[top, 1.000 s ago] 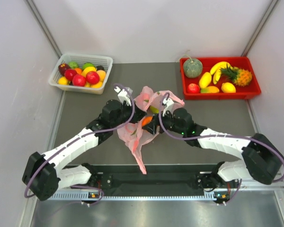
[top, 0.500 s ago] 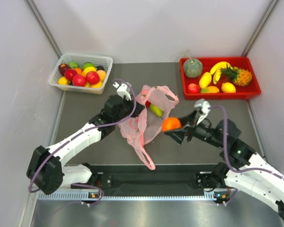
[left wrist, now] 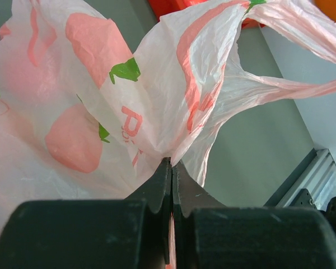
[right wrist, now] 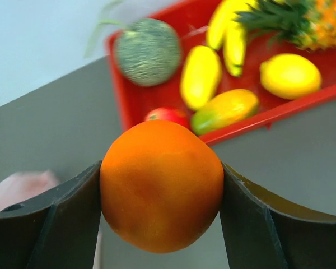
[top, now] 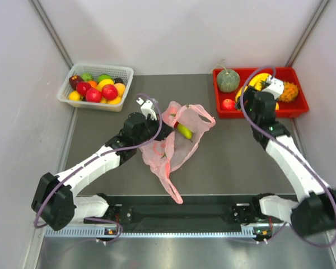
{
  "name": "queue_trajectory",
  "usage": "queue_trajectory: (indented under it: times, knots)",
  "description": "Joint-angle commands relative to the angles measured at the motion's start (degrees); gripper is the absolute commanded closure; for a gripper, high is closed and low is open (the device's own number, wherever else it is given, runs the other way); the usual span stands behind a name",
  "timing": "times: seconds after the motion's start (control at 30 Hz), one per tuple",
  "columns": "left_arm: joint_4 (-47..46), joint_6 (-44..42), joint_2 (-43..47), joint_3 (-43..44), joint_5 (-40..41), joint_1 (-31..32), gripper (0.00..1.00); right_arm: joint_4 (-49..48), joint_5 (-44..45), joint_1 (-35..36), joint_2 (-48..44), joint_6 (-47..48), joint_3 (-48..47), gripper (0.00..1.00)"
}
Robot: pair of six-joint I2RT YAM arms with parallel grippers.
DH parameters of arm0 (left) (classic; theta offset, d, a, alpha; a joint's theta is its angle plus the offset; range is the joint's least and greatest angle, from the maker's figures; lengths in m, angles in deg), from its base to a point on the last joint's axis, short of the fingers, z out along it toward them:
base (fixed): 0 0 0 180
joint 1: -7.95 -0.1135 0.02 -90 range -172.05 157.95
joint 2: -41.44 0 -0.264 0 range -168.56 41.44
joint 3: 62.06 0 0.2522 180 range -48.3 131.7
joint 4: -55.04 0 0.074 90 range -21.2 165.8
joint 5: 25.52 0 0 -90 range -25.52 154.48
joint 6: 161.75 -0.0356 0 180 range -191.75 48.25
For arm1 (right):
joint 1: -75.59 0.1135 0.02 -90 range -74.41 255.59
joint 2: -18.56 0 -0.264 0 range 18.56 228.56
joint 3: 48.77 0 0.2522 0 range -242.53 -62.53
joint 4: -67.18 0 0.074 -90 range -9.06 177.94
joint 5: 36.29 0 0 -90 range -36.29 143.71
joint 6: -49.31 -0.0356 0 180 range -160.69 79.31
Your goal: Untie the knot of the plastic bag and take out the fruit
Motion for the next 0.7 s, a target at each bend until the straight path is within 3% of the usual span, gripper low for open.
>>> queue_trajectory:
  times: [0.0,0.2,0.27,0.4,0.5,0.67]
  knots:
    - [-2.0,-0.4,2.4,0.4,-2.5,-0.2,1.0,-2.4,-4.8,-6.4,10.6,-4.1,-7.1,1.0]
    - [-1.9,-0.5,2.6,0.3,-4.2,-0.2,1.0,-1.1,-11.4,-12.7,28.5,-2.0,-19.7,1.0]
    - [-2.0,-0.5,2.5,0.3,-4.4,-0.2,1.0,1.2,-12.3,-13.5,34.9,-1.4,-25.8,0.95]
    - [-2.0,-0.8,2.3,0.7,-5.2,-0.2,1.0,5.0,-15.1,-14.7,42.9,0.2,-34.2,0.41]
    - [-1.5,-1.4,2.2,1.2,-5.6,-0.2,1.0,7.3,-15.8,-14.9,45.6,0.8,-39.2,0.19]
    - [-0.9,-1.7,2.5,1.9,-5.7,-0.2,1.0,7.6,-17.0,-15.0,41.5,1.1,-39.9,0.05]
